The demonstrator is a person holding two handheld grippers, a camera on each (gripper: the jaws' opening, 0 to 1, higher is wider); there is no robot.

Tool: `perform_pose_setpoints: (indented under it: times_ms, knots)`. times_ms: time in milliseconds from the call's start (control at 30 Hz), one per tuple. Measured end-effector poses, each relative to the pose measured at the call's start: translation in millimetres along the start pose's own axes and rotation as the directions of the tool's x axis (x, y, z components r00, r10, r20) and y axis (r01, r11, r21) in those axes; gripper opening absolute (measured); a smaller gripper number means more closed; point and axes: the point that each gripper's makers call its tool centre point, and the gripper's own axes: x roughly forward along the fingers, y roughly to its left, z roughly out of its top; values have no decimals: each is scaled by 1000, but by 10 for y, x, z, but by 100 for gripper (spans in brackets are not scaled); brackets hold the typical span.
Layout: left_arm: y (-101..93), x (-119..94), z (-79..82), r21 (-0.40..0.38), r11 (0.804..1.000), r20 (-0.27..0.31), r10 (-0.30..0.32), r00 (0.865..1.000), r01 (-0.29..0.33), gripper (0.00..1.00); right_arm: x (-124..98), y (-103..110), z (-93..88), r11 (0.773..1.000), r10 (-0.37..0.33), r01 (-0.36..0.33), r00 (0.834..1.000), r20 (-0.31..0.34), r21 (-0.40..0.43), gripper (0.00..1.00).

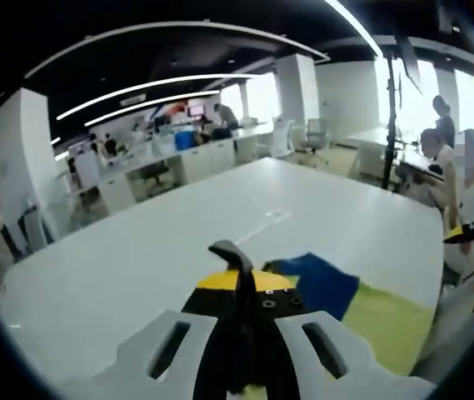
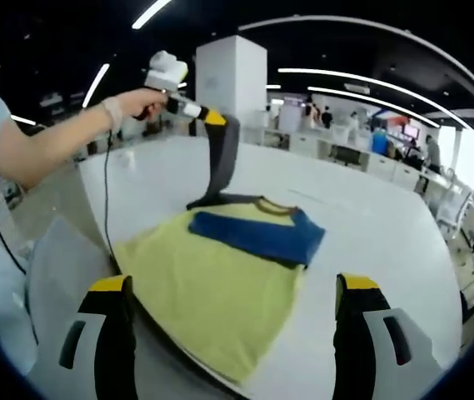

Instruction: Fold the garment on the visible template until the final outline fits inside the template.

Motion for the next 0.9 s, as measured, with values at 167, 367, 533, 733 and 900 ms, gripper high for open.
perform_pose_setpoints:
  times_ms: [167, 367, 533, 733, 900]
  knots:
    - [-56, 71, -7, -2, 1000, -4, -17, 1000, 17, 0, -5, -56, -55, 1000, -3, 3, 1000, -5, 3, 100]
    - [-108, 169, -11, 5, 1000, -23, -23, 999, 23, 0, -19, -108, -65, 1000, -5, 5, 1000, 2, 15, 100]
    - [-163, 232, -20, 20, 999, -36, -30, 999, 31, 0, -38, -157, -44, 1000, -12, 12, 1000, 16, 28, 100]
    - [-227, 303, -47, 26, 999, -54, -44, 998, 46, 0, -48, -178, -66, 999, -19, 18, 1000, 20, 45, 100]
    - [-281, 376, -42, 33, 998, -60, -55, 997, 57, 0, -49, -189, -104, 998, -23, 22, 1000, 17, 58, 100]
